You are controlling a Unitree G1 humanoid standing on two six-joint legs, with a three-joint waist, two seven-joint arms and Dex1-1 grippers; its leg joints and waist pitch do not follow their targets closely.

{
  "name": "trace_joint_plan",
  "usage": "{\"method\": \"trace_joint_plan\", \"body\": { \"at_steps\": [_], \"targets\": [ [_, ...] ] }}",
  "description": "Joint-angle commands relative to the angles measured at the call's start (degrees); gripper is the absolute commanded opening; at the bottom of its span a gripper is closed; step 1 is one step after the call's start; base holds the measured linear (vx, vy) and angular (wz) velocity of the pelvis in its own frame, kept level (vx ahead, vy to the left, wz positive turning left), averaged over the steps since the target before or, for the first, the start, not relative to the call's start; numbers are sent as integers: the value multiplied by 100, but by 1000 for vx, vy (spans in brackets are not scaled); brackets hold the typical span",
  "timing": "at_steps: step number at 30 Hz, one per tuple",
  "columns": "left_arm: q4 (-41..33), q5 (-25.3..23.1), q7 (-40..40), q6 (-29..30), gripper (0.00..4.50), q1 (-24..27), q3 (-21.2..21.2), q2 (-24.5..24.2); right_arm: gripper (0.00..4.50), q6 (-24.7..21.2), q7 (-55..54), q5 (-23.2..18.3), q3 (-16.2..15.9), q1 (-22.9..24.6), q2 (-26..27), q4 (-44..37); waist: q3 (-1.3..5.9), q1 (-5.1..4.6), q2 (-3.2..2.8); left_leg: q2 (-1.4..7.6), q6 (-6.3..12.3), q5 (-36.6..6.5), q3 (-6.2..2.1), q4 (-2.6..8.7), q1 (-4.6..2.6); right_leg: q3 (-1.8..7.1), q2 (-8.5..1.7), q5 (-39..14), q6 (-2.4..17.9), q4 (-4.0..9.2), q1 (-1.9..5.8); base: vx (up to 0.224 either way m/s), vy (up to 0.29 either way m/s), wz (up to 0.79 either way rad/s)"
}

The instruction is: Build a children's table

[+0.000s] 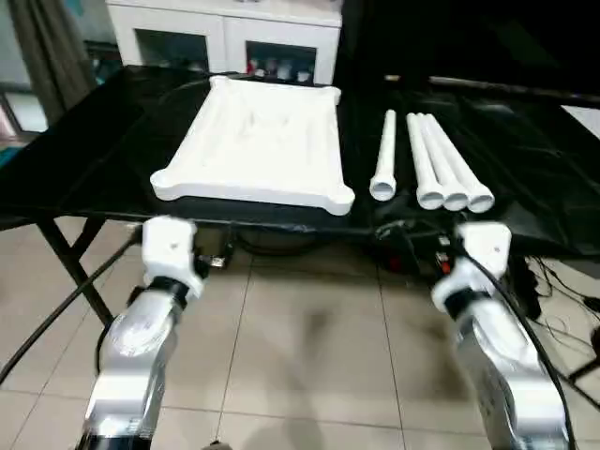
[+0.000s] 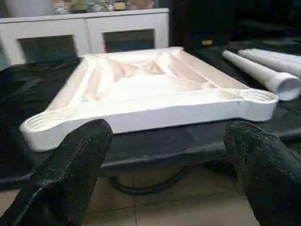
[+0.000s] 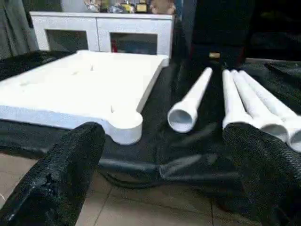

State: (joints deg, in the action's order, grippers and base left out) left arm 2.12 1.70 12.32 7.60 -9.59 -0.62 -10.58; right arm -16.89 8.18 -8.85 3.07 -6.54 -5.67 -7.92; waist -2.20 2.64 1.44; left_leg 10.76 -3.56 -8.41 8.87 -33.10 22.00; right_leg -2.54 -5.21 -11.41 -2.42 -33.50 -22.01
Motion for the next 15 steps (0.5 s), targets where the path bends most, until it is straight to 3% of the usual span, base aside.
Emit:
{"method": "trace_joint_plan", "body": {
  "at_steps": [1,3,5,8,12,13,14,15],
  "targets": [
    [249,-185,103,-23,439,-102,232,-53,450,7,-44,57,19,-84,-7,266,209,-20,-86,114,-397,-3785,-125,493,-236,59,-176,-2917,333,603,-33,0,0,0],
    [369,-302,131,-183,439,-98,347,-110,450,22,-95,158,-10,-138,12,451,224,-20,-110,126,-392,-3741,-128,514,-219,66,-189,-2748,393,585,5,0,0,0],
    [376,-309,152,-229,439,-90,351,-108,450,4,-120,182,-18,-148,14,473,250,-12,-96,128,-368,-3512,-119,527,-164,92,-205,-2486,474,532,45,0,0,0],
    [182,-305,37,-53,439,34,245,-74,450,-17,-72,263,-134,-92,-35,442,233,3,-89,127,-317,-3467,-78,506,-196,110,-201,-2483,535,545,-4,0,0,0],
    [182,-451,-95,30,439,65,287,-134,450,21,-92,360,-228,-51,-71,451,231,13,-54,126,-261,-3382,-70,496,-200,102,-198,-2640,469,562,-11,0,0,0],
    [143,-354,-82,-3,439,62,228,-117,450,33,-43,374,-297,-72,-75,482,206,83,3,44,-39,-3407,-229,626,68,-108,-301,-2734,477,480,227,0,0,0],
    [142,-349,-81,-4,439,61,225,-116,450,34,-41,373,-298,-74,-74,484,194,101,-135,64,-25,-3725,-247,680,31,-161,-289,-3019,427,508,235,0,0,0],
    [131,-308,-99,-4,439,46,184,-109,450,60,-24,418,-338,-105,-77,503,193,64,-65,-5,54,-3921,-357,646,117,-269,-419,-3440,336,527,339,-10,-6,36]
  ]
}}
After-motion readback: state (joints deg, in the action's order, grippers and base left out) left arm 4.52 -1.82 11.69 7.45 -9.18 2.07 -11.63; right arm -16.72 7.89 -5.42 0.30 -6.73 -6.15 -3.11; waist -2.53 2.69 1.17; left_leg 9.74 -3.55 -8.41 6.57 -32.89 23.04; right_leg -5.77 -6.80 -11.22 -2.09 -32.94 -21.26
